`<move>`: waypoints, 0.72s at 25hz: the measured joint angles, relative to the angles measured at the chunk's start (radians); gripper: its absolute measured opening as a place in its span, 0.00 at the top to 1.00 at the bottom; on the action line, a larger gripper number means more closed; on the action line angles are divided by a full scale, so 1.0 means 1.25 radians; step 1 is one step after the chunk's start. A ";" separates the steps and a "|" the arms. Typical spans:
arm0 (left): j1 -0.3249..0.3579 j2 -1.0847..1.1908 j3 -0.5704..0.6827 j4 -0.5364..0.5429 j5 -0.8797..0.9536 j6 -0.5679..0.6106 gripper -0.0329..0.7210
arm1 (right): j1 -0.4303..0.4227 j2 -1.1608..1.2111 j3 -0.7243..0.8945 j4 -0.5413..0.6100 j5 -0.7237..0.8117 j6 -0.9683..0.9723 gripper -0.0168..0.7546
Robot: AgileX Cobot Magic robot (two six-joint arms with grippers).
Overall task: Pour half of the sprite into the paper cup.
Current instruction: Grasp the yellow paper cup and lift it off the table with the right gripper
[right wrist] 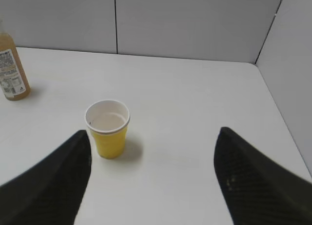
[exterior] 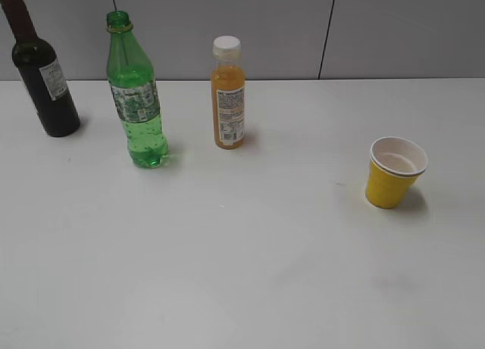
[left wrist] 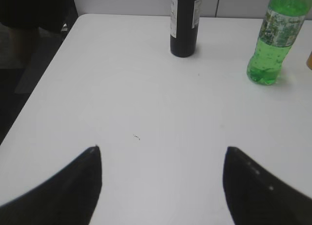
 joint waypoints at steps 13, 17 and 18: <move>0.000 0.000 0.000 0.000 0.000 0.000 0.17 | 0.000 0.285 0.037 0.003 -0.338 -0.006 0.21; 0.000 0.000 0.000 0.000 0.000 0.000 0.17 | 0.000 0.365 0.067 0.003 -0.447 -0.007 0.21; 0.000 0.000 0.000 0.000 0.000 0.000 0.17 | 0.000 0.387 0.081 0.003 -0.470 -0.007 0.21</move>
